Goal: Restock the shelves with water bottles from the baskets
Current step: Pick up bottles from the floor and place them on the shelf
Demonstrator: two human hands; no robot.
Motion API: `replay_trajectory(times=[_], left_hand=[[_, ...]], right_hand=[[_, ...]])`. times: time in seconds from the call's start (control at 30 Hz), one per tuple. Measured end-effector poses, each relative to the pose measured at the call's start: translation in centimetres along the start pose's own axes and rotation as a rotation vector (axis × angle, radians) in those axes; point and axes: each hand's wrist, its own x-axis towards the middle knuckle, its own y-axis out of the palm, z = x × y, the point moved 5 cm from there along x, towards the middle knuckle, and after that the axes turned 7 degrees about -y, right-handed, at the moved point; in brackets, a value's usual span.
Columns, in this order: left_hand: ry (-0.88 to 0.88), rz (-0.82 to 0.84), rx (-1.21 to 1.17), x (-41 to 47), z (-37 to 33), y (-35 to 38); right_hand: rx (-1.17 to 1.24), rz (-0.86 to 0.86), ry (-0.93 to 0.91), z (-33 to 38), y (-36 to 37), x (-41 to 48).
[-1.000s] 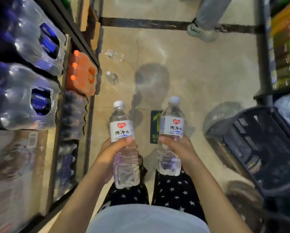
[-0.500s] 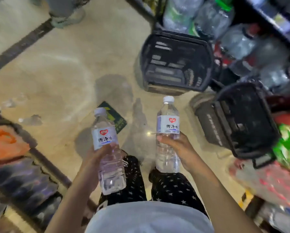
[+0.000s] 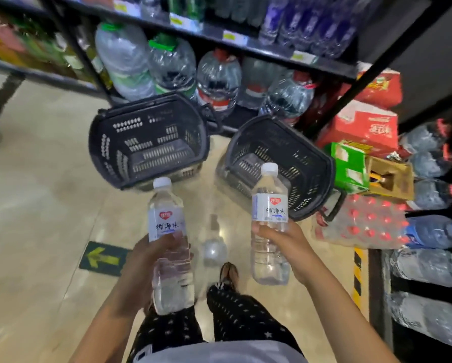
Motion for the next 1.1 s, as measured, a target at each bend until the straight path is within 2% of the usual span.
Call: replay_trajectory(times=[0.2,0.33,0.63,0.87,1.1], left_hand=[[-0.005,0.076,0.052,1.4,-3.3,6.9],[-0.005,0.114,0.108,2.7,-7.1,9.3],[0.083,0.177,0.208,7.9,-18.9,9.7],[0.166,0.223,0.205,14.6,-28.5,9.0],[0.303,0.118,0.288,25.1,-37.1,12.6]], right_hand=[[0.048,-0.078,-0.063,3.5,-6.3,0.4],[0.059,-0.106,-0.084,6.2,-7.7,2.1],[0.119,-0.183,-0.086,12.4,-4.1,9.6],[0.195,-0.179,-0.09,17.5,0.2,17.0],[0.01,-0.162,-0.116,23.4,-0.2,27.9]])
